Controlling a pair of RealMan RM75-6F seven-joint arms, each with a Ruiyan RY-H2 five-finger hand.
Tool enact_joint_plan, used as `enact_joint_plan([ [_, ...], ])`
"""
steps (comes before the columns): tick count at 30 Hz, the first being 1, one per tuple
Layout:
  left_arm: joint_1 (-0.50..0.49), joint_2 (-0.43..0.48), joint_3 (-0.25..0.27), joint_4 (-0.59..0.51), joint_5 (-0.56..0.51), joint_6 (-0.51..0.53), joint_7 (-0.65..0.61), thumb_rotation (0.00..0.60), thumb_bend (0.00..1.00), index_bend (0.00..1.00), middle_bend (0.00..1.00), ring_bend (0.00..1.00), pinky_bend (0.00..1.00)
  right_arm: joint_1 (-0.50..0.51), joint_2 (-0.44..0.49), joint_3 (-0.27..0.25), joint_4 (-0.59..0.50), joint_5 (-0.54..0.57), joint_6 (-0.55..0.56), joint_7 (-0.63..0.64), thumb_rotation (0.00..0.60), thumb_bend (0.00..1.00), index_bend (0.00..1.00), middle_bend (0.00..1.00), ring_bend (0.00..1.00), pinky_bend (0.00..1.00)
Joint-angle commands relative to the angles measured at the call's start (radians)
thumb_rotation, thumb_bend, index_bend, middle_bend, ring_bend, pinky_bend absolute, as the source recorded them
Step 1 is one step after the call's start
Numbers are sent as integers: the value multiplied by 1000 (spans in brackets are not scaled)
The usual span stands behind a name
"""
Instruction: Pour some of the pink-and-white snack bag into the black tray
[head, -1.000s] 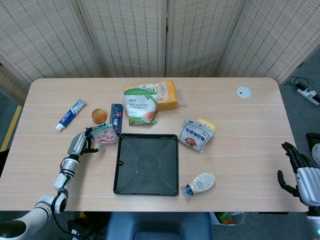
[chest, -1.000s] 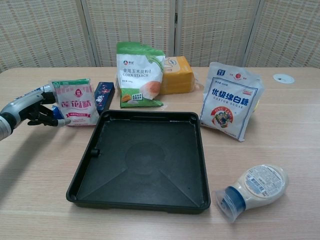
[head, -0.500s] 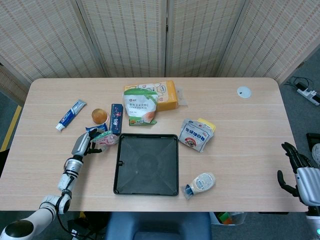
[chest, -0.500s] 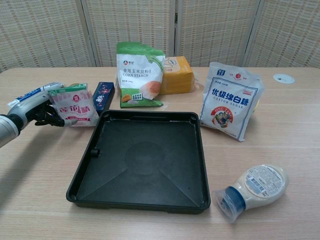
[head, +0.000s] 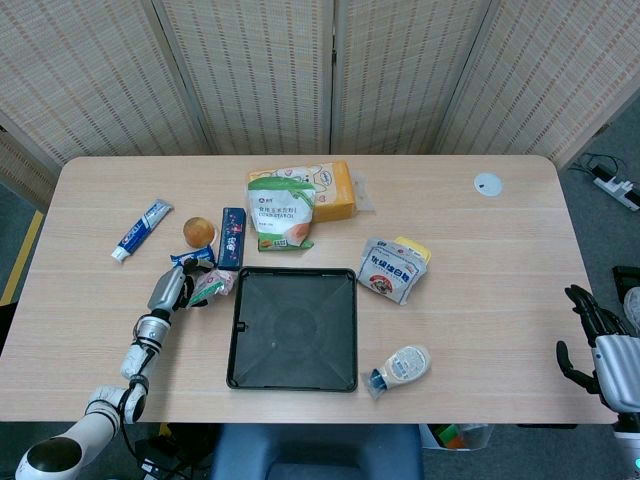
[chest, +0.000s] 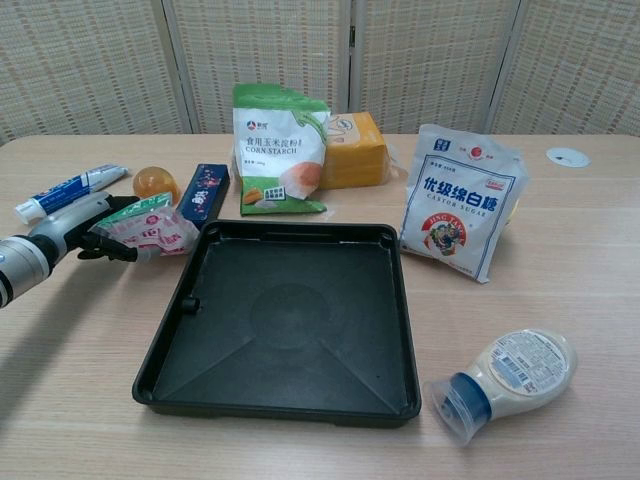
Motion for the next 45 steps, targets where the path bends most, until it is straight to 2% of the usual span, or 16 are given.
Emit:
enact_joint_plan([
  [1, -12, 4, -1, 8, -7, -31, 12, 600, 297, 316, 401, 783, 995, 0, -1, 0, 1, 0, -1, 2, 600, 550, 0, 91, 239, 199],
  [8, -21, 13, -13, -1, -19, -37, 23, 600, 312, 416, 503, 801, 995, -1, -3, 1, 6, 0, 1, 9, 600, 550, 0, 91, 237, 199],
  [12, -26, 16, -23, -11, -26, -36, 9, 600, 396, 517, 596, 827, 996, -2, -3, 1, 7, -1, 2, 12, 600, 550, 0, 92, 238, 199],
  [15, -27, 16, -28, -14, -29, -32, -4, 600, 506, 584, 660, 841, 999, -3, -3, 1, 9, -2, 4, 15, 600, 550, 0, 91, 241, 199],
  [19, -27, 24, -21, -11, -20, -24, -10, 600, 585, 634, 705, 848, 1000, -4, -4, 1, 12, 0, 3, 19, 600, 550, 0, 91, 246, 199],
  [25, -16, 91, 10, -42, 23, 38, 18, 600, 680, 679, 756, 858, 1000, -2, -6, 2, 13, -8, 6, 22, 600, 550, 0, 91, 247, 199],
  [29, -7, 158, 30, -95, 52, 96, 90, 600, 690, 681, 759, 859, 1000, 0, -8, 2, 13, -13, 7, 22, 600, 550, 0, 91, 247, 199],
  [33, -2, 240, 41, -200, 65, 124, 188, 600, 697, 682, 759, 859, 1000, 4, -10, 2, 15, -17, 4, 25, 600, 550, 0, 91, 247, 199],
  [40, 8, 361, 11, -473, 36, 181, 441, 600, 709, 695, 769, 860, 1000, 12, -17, 3, 26, -25, 0, 36, 600, 550, 0, 91, 247, 199],
  [45, 7, 379, 7, -590, 32, 219, 631, 600, 715, 702, 774, 861, 1000, 11, -17, 1, 34, -29, 5, 45, 600, 550, 0, 92, 247, 198],
])
